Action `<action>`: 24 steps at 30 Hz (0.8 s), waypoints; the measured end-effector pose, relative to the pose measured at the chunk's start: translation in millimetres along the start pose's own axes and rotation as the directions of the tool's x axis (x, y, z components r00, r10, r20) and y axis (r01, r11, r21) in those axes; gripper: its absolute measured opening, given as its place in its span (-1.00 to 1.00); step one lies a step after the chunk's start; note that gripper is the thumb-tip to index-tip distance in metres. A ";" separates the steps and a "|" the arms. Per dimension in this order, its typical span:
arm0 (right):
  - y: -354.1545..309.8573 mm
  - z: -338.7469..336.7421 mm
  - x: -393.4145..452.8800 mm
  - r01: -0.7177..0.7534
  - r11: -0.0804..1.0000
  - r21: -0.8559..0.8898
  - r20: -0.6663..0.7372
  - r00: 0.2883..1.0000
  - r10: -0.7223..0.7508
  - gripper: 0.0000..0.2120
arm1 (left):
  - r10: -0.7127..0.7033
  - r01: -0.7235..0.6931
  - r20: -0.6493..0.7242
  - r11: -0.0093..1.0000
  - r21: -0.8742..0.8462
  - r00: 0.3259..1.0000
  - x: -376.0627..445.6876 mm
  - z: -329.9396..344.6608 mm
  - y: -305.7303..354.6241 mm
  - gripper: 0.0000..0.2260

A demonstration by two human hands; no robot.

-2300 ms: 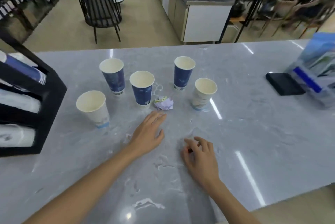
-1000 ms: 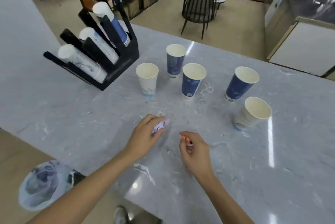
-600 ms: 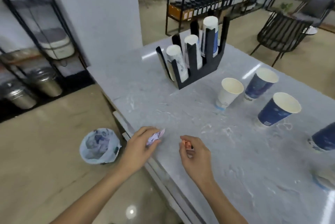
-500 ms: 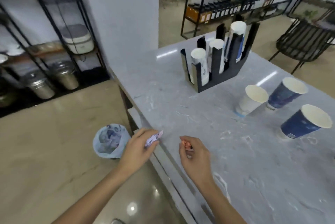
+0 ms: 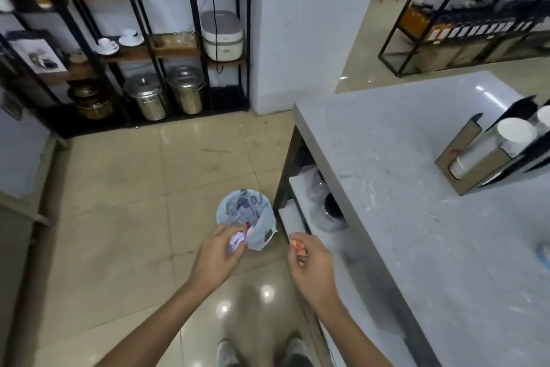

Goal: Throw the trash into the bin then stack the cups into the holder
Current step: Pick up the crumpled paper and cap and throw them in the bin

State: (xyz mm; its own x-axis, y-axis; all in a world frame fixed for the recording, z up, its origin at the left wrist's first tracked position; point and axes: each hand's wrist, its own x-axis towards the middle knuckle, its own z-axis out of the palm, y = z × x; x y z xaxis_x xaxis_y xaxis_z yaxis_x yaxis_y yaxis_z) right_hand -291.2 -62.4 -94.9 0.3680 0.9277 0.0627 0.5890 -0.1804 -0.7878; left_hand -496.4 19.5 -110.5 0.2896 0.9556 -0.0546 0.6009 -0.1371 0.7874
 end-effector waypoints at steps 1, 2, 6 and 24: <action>-0.9 12.3 6.5 0.005 1.000 -0.023 0.016 1.000 -0.005 -0.80 | -0.031 0.031 0.004 1.000 -0.003 1.000 4.8 -3.2 -10.7 -0.79; -0.7 24.1 13.1 0.007 0.999 -0.046 0.032 0.999 -0.006 -0.80 | -0.058 0.058 0.015 0.998 -0.001 0.998 9.9 -5.4 -21.0 -0.80; 11.6 71.8 47.4 -0.002 0.992 -0.127 0.110 0.994 0.016 -0.82 | -0.134 0.134 0.039 0.991 0.017 0.990 37.4 -5.3 -62.4 -0.82; 195.7 288.0 225.6 -0.154 0.954 -0.258 0.291 0.929 0.229 -0.87 | -0.409 0.400 0.258 0.912 0.090 0.875 223.1 129.1 -258.5 -0.75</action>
State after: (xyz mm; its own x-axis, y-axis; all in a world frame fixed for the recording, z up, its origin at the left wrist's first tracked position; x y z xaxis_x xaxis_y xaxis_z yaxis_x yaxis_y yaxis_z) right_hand -300.1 205.7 -411.4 0.2676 0.9156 -0.3001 0.6903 -0.3995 -0.6032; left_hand -490.9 234.4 -405.5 0.2003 0.8250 -0.5285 0.7310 0.2333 0.6413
